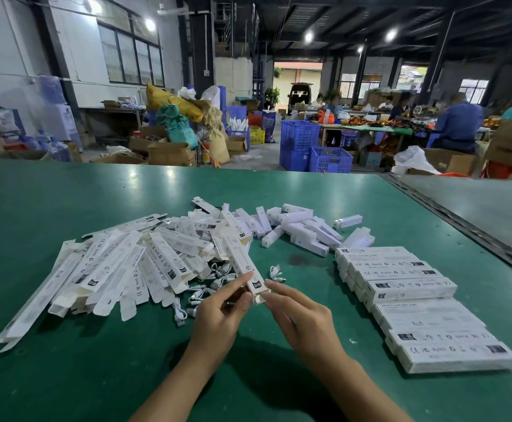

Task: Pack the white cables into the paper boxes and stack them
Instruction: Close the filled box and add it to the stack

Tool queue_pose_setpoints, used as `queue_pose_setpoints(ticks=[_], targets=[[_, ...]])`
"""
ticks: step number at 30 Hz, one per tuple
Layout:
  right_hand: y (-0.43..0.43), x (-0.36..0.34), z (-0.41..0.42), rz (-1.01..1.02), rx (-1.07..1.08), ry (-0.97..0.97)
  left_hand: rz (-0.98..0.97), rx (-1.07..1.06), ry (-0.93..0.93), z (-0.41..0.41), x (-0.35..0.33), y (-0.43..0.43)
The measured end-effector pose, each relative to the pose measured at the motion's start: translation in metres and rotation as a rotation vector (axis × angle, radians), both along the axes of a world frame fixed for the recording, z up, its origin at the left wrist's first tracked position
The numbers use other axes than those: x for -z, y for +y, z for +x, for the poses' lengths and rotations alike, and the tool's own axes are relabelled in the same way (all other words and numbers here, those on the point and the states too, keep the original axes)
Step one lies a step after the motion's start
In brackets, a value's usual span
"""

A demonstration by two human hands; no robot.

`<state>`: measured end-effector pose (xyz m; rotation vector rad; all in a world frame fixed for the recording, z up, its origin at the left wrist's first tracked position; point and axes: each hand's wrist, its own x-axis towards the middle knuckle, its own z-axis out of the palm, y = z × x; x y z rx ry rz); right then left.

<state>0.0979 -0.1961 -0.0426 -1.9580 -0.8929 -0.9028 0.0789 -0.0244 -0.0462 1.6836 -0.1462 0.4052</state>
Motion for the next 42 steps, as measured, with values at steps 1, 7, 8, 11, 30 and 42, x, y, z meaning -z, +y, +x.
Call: queue_pose_setpoints(ticks=[1,7,8,11,30,42], targets=[[0.0,0.0,0.0,0.001,0.0,-0.003,0.008,-0.001,0.003,-0.001,0.0,0.0],[-0.001,0.004,0.003,0.017,0.019,-0.03,0.033,0.035,0.011,-0.003,-0.003,0.001],[-0.001,0.004,0.004,0.03,0.018,-0.029,0.042,0.042,0.007,-0.003,-0.003,0.001],[0.0,0.004,0.003,0.076,-0.02,-0.014,0.084,0.068,0.004,-0.004,-0.004,0.003],[-0.002,0.004,-0.002,0.057,-0.078,0.328,-0.264,0.236,0.054,-0.005,-0.013,0.0],[-0.011,0.006,0.009,0.188,0.148,0.43,-0.906,0.518,0.324,0.006,-0.013,0.026]])
